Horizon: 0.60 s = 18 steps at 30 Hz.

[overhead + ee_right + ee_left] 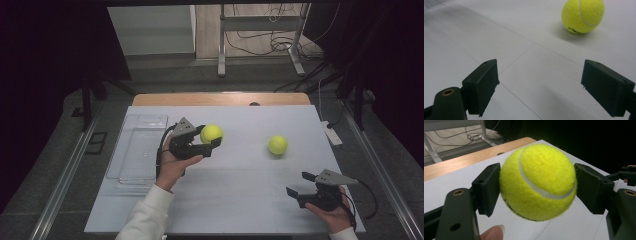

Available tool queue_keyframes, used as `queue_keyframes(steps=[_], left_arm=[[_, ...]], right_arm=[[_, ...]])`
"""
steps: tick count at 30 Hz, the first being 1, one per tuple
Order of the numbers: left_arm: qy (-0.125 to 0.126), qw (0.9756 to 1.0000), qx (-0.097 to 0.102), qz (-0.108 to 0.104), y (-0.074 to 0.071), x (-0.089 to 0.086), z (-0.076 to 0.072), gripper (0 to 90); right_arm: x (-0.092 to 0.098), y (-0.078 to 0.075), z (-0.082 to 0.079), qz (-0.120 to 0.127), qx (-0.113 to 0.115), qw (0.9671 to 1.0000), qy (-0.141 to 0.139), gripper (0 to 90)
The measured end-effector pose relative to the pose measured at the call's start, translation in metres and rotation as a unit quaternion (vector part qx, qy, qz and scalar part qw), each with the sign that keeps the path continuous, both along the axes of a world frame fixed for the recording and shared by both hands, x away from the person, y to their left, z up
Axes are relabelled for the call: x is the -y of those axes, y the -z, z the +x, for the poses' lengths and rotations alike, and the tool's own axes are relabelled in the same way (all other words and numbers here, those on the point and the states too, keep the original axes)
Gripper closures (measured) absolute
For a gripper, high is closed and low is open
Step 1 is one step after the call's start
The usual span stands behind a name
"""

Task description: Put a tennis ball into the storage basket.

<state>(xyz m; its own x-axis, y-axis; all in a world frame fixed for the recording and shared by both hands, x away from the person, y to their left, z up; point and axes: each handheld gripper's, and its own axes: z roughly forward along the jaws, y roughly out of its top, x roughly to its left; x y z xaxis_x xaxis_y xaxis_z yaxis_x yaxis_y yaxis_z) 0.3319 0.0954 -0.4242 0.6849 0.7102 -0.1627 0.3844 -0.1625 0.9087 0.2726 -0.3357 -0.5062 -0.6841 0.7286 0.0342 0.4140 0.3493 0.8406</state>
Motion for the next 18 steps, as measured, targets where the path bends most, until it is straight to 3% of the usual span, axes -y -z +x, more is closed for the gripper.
queue_keyframes(steps=[18], left_arm=[[-0.026, 0.9997, 0.001, -0.002, -0.002, -0.019, 0.005, 26.5]], right_arm=[[0.000, 0.000, 0.000, 0.001, 0.000, 1.0000, 0.000, 14.5]])
